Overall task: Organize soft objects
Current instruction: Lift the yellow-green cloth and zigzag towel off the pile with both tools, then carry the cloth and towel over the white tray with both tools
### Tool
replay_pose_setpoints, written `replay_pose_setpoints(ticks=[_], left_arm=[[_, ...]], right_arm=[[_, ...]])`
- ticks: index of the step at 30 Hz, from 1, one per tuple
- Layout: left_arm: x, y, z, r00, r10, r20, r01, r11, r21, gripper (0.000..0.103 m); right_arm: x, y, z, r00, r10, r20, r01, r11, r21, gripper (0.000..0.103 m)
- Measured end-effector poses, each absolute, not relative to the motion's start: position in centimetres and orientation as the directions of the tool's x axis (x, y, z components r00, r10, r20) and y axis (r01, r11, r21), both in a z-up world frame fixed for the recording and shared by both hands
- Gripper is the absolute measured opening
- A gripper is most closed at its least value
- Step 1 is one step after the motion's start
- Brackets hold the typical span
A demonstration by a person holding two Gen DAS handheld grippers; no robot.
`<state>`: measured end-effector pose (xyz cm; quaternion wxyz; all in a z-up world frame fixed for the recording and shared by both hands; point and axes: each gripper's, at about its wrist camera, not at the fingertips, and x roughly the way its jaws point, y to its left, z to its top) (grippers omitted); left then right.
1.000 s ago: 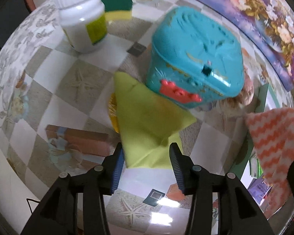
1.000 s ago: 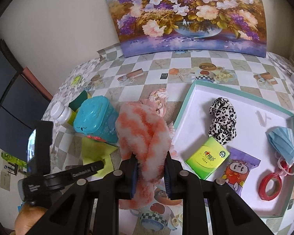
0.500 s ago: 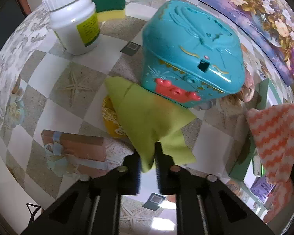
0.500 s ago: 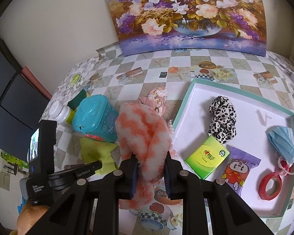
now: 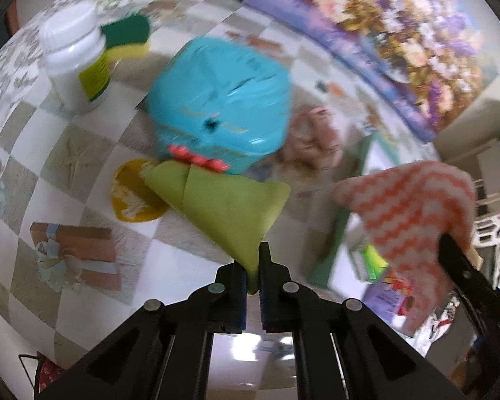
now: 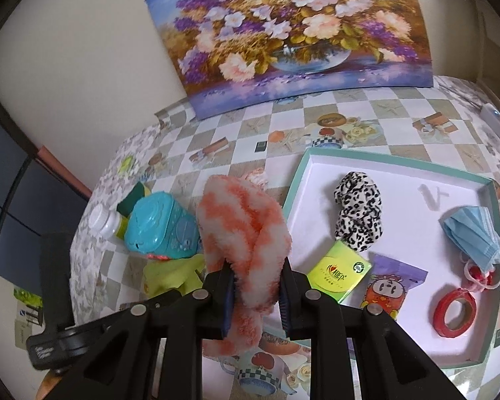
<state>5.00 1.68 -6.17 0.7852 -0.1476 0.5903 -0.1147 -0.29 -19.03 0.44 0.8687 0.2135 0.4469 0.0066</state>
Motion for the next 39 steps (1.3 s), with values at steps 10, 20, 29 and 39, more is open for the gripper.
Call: replay_pose_setpoints(ticks=[10,20,29,39], left_arm=[[3.6,-1.5,-1.1,0.434,-0.391,-0.812,0.176,0.92,-0.349,0.005],[2.1,-6.7,1.4,0.491,-0.464,-0.737,0.373,0.877,-0.303,0.005],[0.9,-12.6,2.5,0.469,-0.544,-0.696,0.524,0.806,-0.277,0.005],[2.2,-16.1,-2.5,0.365,-0.472,-0.803,0.515,0.82,-0.248,0.006]], right_arm=[[-1.7,-20.7,3.0,0.689,0.16,-0.707,0.195,0.899,0.393,0.023],[-3.8,-26.1,3.9,0.723,0.03,-0.69,0.34,0.855,0.393,0.023],[-6.0,-31.3,3.8,0.689,-0.142,-0.711,0.498,0.806,0.321,0.023],[-4.4,-32.9,-1.0,0.524,-0.151,-0.838,0.552,0.81,0.199,0.025]])
